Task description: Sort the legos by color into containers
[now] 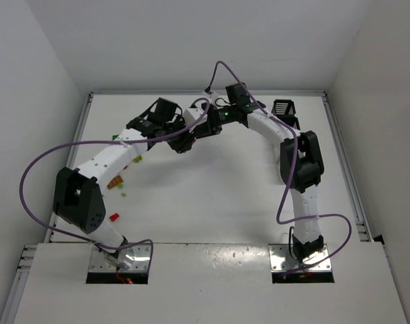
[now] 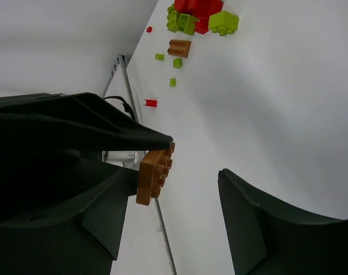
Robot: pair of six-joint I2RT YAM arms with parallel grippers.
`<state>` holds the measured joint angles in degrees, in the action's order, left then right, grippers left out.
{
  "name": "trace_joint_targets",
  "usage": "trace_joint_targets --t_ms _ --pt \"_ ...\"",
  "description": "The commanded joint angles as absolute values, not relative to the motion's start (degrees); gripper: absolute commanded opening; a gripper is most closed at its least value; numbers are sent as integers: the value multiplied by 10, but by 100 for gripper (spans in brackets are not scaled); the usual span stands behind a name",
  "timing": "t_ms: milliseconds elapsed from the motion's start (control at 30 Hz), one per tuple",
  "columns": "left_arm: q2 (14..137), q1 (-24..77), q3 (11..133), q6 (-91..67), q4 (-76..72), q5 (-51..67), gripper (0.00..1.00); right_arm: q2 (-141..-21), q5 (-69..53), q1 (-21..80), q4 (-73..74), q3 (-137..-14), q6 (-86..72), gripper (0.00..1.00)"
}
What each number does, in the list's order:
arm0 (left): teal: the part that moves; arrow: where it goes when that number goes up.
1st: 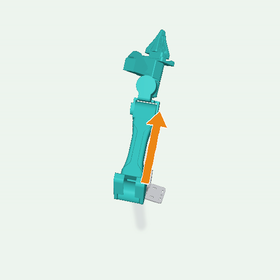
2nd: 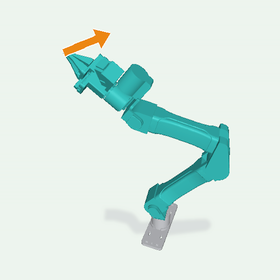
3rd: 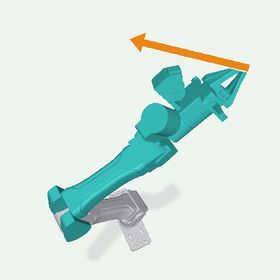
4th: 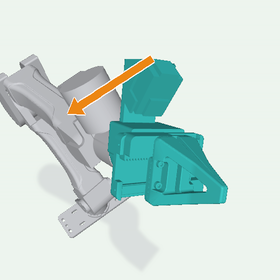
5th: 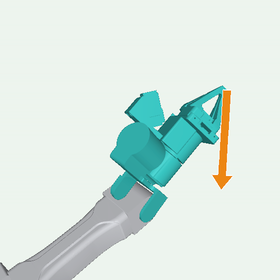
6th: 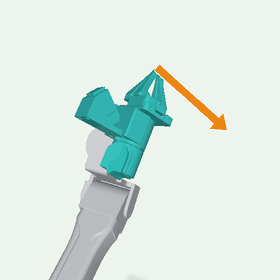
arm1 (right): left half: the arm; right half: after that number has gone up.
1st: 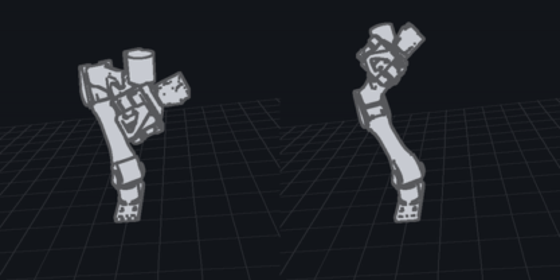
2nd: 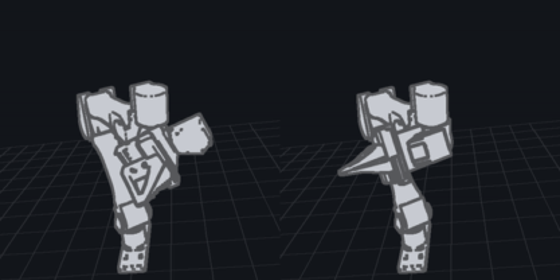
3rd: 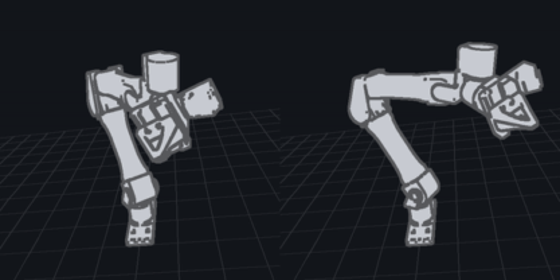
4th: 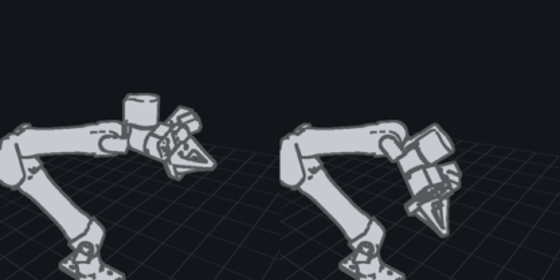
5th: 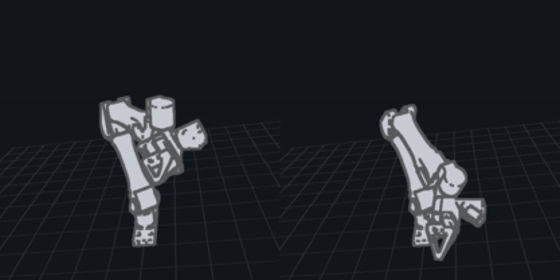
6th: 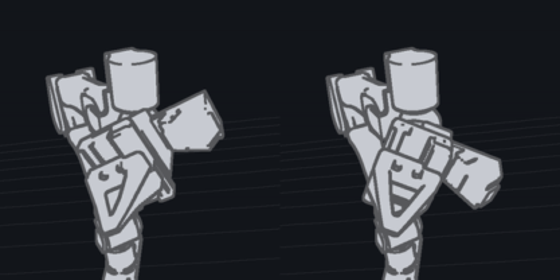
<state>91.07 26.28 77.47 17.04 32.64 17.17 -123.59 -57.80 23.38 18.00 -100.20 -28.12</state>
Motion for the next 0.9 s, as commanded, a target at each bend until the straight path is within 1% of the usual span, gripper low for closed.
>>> trace_joint_targets --t_ms 0,100,167,200,267,300,367,400,433,467,500,533,567,600,633,700,733,767,833,867 --pt "903 268 806 158 306 158 17 -1238 -609 240 154 -1010 -278 63" --pt "908 268 812 153 301 158 17 -1238 -609 245 154 -1010 -278 62" --pt "908 268 812 153 301 158 17 -1238 -614 245 154 -1010 -278 57" --pt "908 268 817 148 301 158 17 -1238 -614 245 154 -1010 -278 52" --pt "908 268 817 148 301 158 17 -1238 -614 250 148 -1005 -278 45" --pt "908 268 817 148 301 158 17 -1238 -614 250 142 -1005 -278 37" --pt "908 268 817 148 301 163 17 -1238 -614 250 142 -1005 -278 28" --pt "908 268 817 148 301 163 18 -1238 -614 250 142 -1005 -278 17" --pt "908 268 811 148 301 163 23 -1233 -614 250 142 -1005 -272 12" --pt "908 268 811 153 301 163 27 -1233 -598 250 142 -1005 -272 1" --pt "908 268 806 153 301 163 32 -1227 -588 250 142 -1005 -265 0" --pt "903 268 806 153 301 163 40 -1227 -577 250 149 -1005 -265 0" --pt "903 268 806 153 301 163 57 -1213 -565 244 149 -1005 -258 0" --pt "897 268 806 147 301 157 63 -1207 -540 236 157 -999 -247 0" --pt "896 268 800 140 301 156 78 -1201 -523 230 181 -999 -235 0" --pt "883 263 800 126 301 135 87 -1181 -463 208 225 -1005 -190 0" --pt "875 254 800 107 301 130 99 -1174 -437 198 260 -1005 -152 0" --pt "875 244 800 99 301 120 100 -1167 -382 187 271 -1005 -138 0" --pt "867 231 800 84 295 111 100 -1148 -334 147 286 -1005 -108 0" --pt "858 216 800 68 295 111 100 -1143 -283 133 291 -1016 -99 0"
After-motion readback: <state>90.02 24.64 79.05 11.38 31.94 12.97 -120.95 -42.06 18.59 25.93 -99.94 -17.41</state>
